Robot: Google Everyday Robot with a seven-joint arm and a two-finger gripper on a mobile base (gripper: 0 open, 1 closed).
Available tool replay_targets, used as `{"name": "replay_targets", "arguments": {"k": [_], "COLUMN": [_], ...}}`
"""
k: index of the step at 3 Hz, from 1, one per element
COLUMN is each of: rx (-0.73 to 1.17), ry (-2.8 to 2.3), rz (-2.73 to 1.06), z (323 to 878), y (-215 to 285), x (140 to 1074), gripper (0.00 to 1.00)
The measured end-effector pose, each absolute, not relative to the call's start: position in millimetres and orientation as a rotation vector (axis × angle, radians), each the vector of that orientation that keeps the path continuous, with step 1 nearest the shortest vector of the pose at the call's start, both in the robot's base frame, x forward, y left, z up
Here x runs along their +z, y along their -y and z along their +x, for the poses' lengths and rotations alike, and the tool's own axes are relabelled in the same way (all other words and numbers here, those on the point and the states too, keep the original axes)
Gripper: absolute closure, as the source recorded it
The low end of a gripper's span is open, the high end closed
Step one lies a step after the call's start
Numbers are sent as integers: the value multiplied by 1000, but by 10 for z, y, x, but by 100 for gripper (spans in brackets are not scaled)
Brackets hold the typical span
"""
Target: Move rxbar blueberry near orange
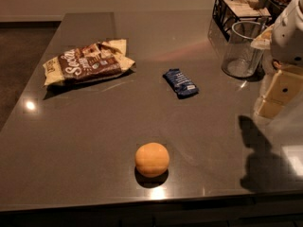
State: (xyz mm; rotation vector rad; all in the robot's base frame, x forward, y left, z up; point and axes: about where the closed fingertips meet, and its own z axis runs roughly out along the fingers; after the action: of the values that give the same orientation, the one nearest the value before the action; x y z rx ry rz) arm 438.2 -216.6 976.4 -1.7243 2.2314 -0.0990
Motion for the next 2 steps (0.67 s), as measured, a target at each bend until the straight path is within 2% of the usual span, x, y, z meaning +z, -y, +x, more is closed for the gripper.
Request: {"name": "replay_targets", "arguments": {"k": [2], "rx": [-91], "ry": [-2267], "rz": [-1656], "z": [4498], "y": [2089], "x": [9712], "gripper": [0]}}
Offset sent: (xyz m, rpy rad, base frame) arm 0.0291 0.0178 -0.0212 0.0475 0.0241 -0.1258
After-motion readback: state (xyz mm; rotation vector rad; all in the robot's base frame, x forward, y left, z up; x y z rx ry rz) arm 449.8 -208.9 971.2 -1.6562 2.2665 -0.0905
